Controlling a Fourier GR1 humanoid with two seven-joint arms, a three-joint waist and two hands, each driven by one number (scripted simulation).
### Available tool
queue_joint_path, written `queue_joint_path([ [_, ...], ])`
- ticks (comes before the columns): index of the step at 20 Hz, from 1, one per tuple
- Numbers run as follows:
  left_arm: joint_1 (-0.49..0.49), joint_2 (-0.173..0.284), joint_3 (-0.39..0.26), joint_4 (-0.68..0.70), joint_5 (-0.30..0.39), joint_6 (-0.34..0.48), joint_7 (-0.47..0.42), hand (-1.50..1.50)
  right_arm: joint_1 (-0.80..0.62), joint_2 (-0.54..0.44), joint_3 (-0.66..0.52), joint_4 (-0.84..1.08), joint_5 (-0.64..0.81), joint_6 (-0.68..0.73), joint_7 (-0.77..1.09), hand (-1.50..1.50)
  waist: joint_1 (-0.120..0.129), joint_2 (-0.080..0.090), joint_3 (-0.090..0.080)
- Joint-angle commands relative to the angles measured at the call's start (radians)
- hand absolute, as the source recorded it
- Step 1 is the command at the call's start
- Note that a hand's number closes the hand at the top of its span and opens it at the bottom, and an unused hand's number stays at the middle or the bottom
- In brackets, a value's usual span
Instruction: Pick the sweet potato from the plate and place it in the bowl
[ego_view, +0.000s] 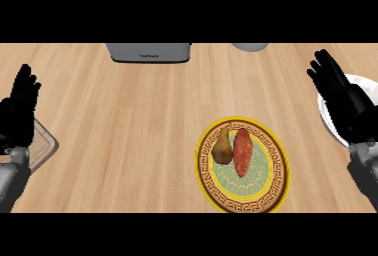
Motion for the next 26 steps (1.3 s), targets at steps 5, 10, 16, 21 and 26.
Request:
queue_joint_path([
  [5, 0.007, -0.160, -0.144, -0.074, 0.016, -0.079, -0.066, 0.00, 0.068, 0.145, 0.316, 0.002, 0.227, -0.107, 0.111, 1.50, 0.025, -0.001, 0.031],
  [10, 0.035, -0.223, -0.191, -0.087, 0.036, -0.078, -0.040, 0.00, 0.175, 0.204, 0.233, 0.020, 0.446, -0.529, 0.007, -1.50, -0.044, -0.018, 0.034],
  [16, 0.078, -0.216, -0.213, -0.153, 0.023, -0.095, -0.026, 0.00, 0.353, 0.387, 0.364, -0.092, 0.616, -0.765, -0.244, -1.50, 0.004, -0.009, 0.033],
  [21, 0.051, -0.286, -0.232, -0.110, -0.010, -0.074, -0.029, 0.00, 0.328, 0.280, 0.391, -0.215, 0.908, -0.799, 0.145, -1.50, 0.001, -0.007, 0.031],
  [26, 0.132, -0.236, -0.208, -0.147, 0.000, -0.120, -0.082, 0.00, 0.261, 0.229, 0.283, -0.314, 1.062, -0.582, 0.537, -1.50, 0.009, -0.008, 0.028],
])
